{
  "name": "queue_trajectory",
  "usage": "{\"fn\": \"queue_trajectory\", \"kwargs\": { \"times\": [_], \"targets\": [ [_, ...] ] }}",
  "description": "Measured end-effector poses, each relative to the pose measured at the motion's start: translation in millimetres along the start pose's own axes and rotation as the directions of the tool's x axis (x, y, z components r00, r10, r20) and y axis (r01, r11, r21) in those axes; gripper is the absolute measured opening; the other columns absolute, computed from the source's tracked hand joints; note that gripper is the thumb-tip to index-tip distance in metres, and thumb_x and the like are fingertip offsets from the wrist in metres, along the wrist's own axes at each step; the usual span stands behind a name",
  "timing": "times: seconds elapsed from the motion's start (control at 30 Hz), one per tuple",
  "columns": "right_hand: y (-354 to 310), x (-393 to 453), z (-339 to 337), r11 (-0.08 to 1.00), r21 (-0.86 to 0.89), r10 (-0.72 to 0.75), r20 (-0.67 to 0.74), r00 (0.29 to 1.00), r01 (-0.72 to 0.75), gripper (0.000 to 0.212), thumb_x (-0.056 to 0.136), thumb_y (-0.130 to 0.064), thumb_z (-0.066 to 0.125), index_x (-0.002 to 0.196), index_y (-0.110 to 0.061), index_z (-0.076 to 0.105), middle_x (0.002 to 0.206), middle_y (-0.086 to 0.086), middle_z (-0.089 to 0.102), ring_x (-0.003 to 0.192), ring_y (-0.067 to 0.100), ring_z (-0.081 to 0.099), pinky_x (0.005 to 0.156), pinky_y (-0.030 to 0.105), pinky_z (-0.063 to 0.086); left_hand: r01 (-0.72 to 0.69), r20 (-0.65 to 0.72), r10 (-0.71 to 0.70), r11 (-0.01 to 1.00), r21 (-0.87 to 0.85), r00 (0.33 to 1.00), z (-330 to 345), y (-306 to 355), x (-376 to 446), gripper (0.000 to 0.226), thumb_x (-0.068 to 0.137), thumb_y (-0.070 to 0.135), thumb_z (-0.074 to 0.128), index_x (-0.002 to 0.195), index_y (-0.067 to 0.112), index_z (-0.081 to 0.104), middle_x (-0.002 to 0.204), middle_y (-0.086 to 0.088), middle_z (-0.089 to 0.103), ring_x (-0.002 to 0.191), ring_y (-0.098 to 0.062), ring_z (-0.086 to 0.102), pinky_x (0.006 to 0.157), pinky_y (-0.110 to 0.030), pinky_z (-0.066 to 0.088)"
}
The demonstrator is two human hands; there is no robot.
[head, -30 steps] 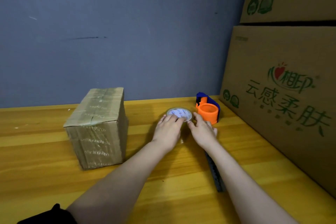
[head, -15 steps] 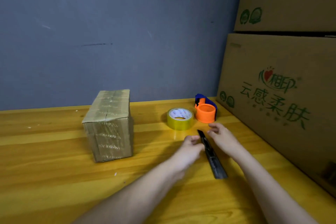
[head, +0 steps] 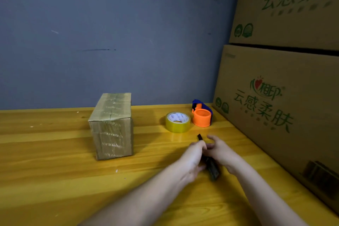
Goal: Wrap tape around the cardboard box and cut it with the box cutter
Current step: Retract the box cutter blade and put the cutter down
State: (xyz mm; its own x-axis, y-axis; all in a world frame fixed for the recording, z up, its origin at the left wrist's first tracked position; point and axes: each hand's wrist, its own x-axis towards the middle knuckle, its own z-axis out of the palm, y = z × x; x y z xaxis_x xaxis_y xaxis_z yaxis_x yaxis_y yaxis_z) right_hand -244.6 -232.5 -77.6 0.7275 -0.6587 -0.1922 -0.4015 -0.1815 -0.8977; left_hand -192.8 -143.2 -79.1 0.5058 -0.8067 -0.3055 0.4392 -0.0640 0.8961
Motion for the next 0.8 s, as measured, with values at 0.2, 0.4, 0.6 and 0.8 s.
{"fn": "queue_trajectory", "kwargs": {
  "times": [0.2,0.4,0.6,0.8],
  "targets": [
    [1.8,-2.1,3.3,0.983,0.133,-0.115,-0.112,0.987,0.129,0.058,0.086,-0.001,0.061,0.139,-0.012,0.04,0.125,0.012,0.06,0.1,0.018,0.059,0.071,0.021,0.047,-0.182,-0.009,0.184,0.977,0.109,0.983,-15.8,2.1,-3.2,0.05,0.082,0.02,0.052,0.129,0.018,0.035,0.124,-0.006,0.048,0.11,-0.014,0.047,0.081,-0.026,0.043],
    [-28.0,-7.3,37.1,0.871,0.31,-0.353,-0.144,0.924,0.381,0.054,0.087,0.002,0.059,0.129,-0.028,0.043,0.12,0.003,0.06,0.093,0.006,0.062,0.07,0.017,0.052,-0.13,0.074,0.12,0.98,0.149,0.99,-59.5,10.1,-11.2,0.019,0.093,0.027,0.052,0.111,0.023,0.046,0.097,-0.003,0.067,0.085,-0.021,0.065,0.068,-0.034,0.056],
    [-52.0,4.7,90.3,0.801,0.415,-0.427,-0.111,0.898,0.432,0.057,0.085,0.008,0.058,0.134,-0.014,0.042,0.106,0.0,0.06,0.078,0.01,0.06,0.067,0.012,0.051,-0.166,-0.046,0.182,0.958,0.235,0.982,-107.1,23.3,-21.3,0.03,0.095,0.043,0.041,0.088,0.017,0.054,0.056,-0.003,0.059,0.045,-0.016,0.06,0.041,-0.021,0.049],
    [-46.2,2.5,123.3,0.763,0.561,-0.365,-0.038,0.93,0.322,0.014,0.093,-0.016,0.054,0.1,-0.023,0.064,0.089,0.001,0.071,0.078,0.014,0.065,0.067,0.026,0.055,-0.315,-0.143,0.382,0.883,0.347,0.913,-125.6,15.6,-16.3,0.037,0.097,0.038,0.039,0.069,0.014,0.047,0.045,-0.003,0.042,0.033,-0.014,0.038,0.034,-0.016,0.026]
  ]
}}
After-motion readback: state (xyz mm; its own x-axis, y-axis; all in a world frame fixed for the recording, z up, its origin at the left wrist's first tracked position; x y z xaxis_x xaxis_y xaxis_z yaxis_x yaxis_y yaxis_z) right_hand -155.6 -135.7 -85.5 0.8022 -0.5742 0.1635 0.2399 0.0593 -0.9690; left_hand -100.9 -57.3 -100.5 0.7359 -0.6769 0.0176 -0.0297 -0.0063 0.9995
